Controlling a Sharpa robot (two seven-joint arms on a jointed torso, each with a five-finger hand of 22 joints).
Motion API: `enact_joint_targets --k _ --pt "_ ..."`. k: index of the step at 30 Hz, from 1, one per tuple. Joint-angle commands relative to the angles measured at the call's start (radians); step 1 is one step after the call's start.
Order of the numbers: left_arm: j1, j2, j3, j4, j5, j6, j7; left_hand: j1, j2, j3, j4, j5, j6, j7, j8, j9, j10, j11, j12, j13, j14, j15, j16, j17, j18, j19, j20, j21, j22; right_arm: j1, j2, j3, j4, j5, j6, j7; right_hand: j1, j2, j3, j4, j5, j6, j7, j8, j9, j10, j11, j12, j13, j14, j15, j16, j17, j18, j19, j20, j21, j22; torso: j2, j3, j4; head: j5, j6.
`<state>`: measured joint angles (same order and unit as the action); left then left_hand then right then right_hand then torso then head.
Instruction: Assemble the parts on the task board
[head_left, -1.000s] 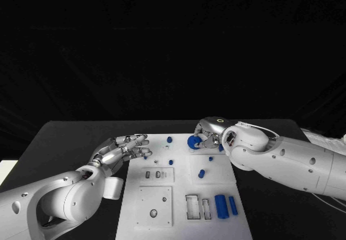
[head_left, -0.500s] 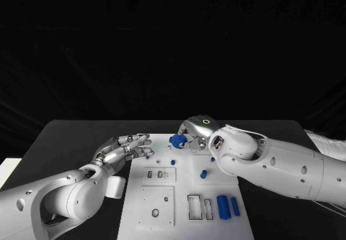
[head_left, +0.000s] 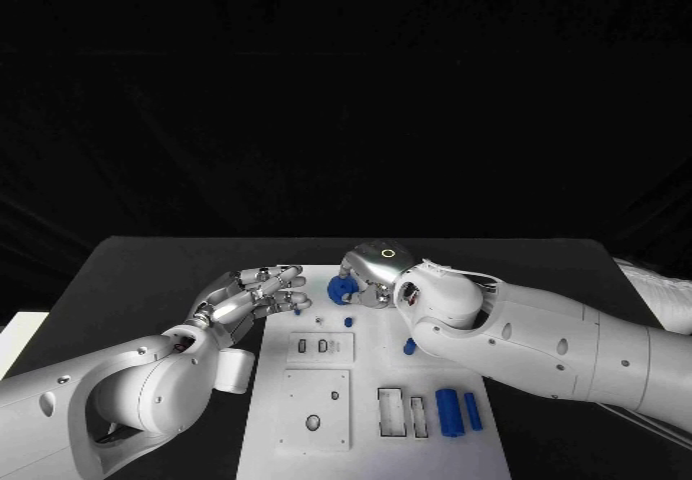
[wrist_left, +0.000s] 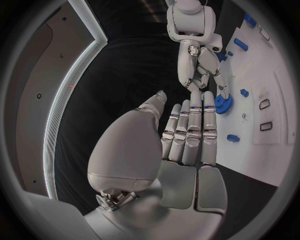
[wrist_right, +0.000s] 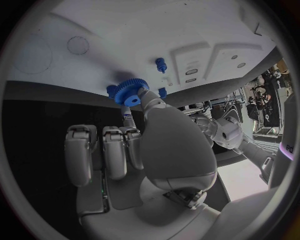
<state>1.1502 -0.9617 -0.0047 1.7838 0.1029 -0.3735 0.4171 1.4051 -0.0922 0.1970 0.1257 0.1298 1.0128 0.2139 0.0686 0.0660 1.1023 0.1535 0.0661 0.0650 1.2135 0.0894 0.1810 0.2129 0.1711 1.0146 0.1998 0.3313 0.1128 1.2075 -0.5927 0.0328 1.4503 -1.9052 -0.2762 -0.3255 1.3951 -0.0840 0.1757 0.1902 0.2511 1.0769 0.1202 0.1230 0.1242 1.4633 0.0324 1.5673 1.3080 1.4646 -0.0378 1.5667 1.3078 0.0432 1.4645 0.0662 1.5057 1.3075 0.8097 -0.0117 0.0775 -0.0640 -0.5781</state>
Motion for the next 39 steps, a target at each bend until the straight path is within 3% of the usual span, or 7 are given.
enact_joint_targets --k 1,7,11,17,20,23,39 --pt "0.001 0.003 0.001 0.001 0.001 0.022 0.006 0.004 0.009 -0.001 -0.007 -0.003 -0.006 -0.002 -0.005 -0.001 -0.007 -0.001 -0.003 0.000 -0.006 0.002 -0.004 0.002 0.011 -0.008 -0.001 -0.005 -0.001 -0.003 0.011 -0.001 -0.015 -0.029 0.027 0.011 -0.011 0.001 0.008 0.000 -0.005 0.017 -0.011 0.001 0.003 0.107 -0.006 0.003 0.263 0.106 -0.007 0.004 0.263 -0.010 0.045 -0.007 0.003 0.108 0.001 0.0009 -0.0014 0.001 -0.001" --pt "0.001 0.003 0.001 0.001 0.001 0.022 0.006 0.004 0.009 -0.001 -0.007 -0.003 -0.006 -0.002 -0.005 -0.001 -0.007 -0.001 -0.003 0.000 -0.006 0.002 -0.004 0.002 0.011 -0.008 -0.001 -0.005 -0.001 -0.005 0.025 -0.003 -0.038 -0.028 0.041 0.013 -0.032 -0.012 0.013 0.001 -0.026 0.007 -0.006 -0.011 0.000 0.107 -0.001 0.003 0.263 0.106 -0.004 0.003 0.260 -0.010 0.043 -0.006 0.001 0.104 0.000 0.0010 -0.0016 0.002 -0.001" --pt "0.001 0.003 0.001 0.001 0.001 0.021 0.005 0.004 0.009 -0.001 -0.007 -0.003 -0.006 -0.002 -0.005 -0.001 -0.007 -0.001 -0.003 0.000 -0.006 0.002 -0.004 0.002 0.011 -0.008 -0.001 -0.005 -0.001 -0.005 0.032 -0.003 -0.050 -0.027 0.036 0.009 -0.071 -0.033 0.008 0.016 -0.121 -0.034 0.011 -0.044 -0.011 0.107 0.013 0.003 0.263 0.105 0.008 0.002 0.258 -0.009 0.041 0.003 -0.001 0.100 0.000 0.0008 -0.0017 0.002 -0.001" --pt "0.001 0.003 0.001 0.001 0.001 0.021 0.004 0.004 0.010 0.000 -0.007 -0.003 -0.006 -0.002 -0.005 -0.001 -0.007 -0.001 -0.003 0.001 -0.006 0.002 -0.004 0.002 0.011 -0.008 -0.001 -0.005 -0.001 -0.005 0.041 -0.003 -0.062 -0.019 0.045 0.006 -0.215 -0.088 -0.052 0.102 -0.195 -0.183 0.026 -0.059 -0.052 0.106 0.030 0.001 0.261 0.104 0.024 0.000 0.254 -0.006 0.035 0.022 -0.006 0.088 0.000 0.0011 -0.0015 0.001 -0.001" --pt "0.001 0.003 0.001 0.001 0.001 0.019 0.003 0.003 0.010 0.000 -0.008 -0.003 -0.007 -0.001 -0.005 -0.001 -0.007 -0.001 -0.003 0.001 -0.006 0.002 -0.005 0.002 0.011 -0.008 0.000 -0.005 -0.002 -0.005 0.044 -0.003 -0.067 -0.010 0.060 0.009 -0.319 -0.026 -0.136 0.102 -0.101 -0.198 0.022 -0.059 -0.057 0.103 0.028 -0.004 0.257 0.104 0.019 -0.001 0.253 -0.006 0.034 0.018 -0.008 0.086 0.000 0.0007 -0.0011 0.000 -0.001" --pt "0.001 0.003 0.001 0.001 0.001 0.018 0.002 0.003 0.009 0.000 -0.008 -0.003 -0.007 0.000 -0.005 -0.001 -0.008 -0.001 -0.003 0.001 -0.006 0.003 -0.005 0.003 0.011 -0.008 0.000 -0.005 -0.002 -0.005 0.045 -0.004 -0.069 0.000 0.074 0.012 -0.345 0.003 -0.183 0.104 -0.094 -0.170 0.022 -0.055 -0.055 0.104 0.027 -0.002 0.259 0.104 0.020 0.000 0.254 -0.006 0.034 0.019 -0.007 0.087 0.000 0.0008 -0.0011 0.000 -0.001" --pt "0.001 0.003 0.001 -0.001 0.001 0.007 -0.003 0.001 0.010 0.000 -0.015 -0.003 -0.027 0.010 -0.007 -0.003 -0.023 0.007 -0.004 0.000 -0.004 0.006 -0.011 0.008 0.011 -0.007 0.002 -0.006 -0.004 -0.005 0.027 -0.004 -0.074 0.083 0.060 0.025 -0.362 0.094 -0.246 0.101 -0.048 -0.099 0.023 -0.047 -0.053 0.107 0.028 0.003 0.263 0.106 0.019 0.004 0.263 -0.010 0.043 0.018 0.002 0.108 0.000 0.0015 -0.0028 0.003 -0.003"
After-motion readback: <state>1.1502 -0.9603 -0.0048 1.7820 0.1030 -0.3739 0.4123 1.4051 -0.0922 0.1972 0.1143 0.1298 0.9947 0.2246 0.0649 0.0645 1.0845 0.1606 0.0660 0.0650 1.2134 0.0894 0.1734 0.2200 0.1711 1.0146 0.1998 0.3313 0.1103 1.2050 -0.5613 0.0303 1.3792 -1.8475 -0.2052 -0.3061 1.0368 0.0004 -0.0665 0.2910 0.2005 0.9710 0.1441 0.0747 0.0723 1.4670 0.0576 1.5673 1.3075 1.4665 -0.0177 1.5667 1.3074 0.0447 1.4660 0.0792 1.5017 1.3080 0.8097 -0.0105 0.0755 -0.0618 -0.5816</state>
